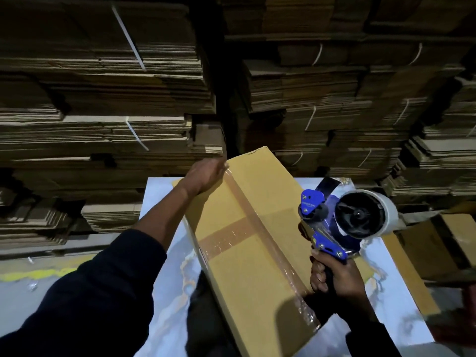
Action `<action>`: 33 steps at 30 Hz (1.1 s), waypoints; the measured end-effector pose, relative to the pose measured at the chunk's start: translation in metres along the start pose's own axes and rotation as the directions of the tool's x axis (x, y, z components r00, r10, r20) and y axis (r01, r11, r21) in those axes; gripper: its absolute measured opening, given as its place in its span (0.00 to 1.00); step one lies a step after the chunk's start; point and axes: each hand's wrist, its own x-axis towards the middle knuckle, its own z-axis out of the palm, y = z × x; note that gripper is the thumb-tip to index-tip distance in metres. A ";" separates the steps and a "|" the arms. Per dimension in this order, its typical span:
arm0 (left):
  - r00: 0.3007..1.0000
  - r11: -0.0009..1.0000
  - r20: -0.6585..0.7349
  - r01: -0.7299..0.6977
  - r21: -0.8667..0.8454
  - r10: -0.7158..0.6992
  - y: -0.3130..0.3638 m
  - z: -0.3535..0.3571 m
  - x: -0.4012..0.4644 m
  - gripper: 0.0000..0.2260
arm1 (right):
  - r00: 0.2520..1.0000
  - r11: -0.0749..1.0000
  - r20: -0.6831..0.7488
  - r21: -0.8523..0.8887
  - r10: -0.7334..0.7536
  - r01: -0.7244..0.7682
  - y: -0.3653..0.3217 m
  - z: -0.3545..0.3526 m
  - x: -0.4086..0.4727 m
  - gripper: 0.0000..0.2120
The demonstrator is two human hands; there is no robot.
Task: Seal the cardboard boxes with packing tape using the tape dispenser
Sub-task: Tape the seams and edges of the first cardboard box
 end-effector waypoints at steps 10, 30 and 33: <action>0.977 0.939 0.146 -0.194 0.284 0.158 0.088 0.035 -0.081 0.39 | 0.997 1.000 0.073 0.001 -0.015 0.015 -0.004 -0.001 -0.007 0.17; 0.981 0.922 0.133 -0.179 0.342 0.141 0.278 0.115 -0.240 0.39 | 0.928 0.996 0.367 -0.084 0.063 -0.034 -0.030 -0.046 0.029 0.16; 0.993 0.913 0.048 -0.115 0.391 0.105 0.292 0.128 -0.246 0.37 | 0.927 0.997 0.370 -0.071 0.058 -0.034 -0.030 -0.048 0.029 0.17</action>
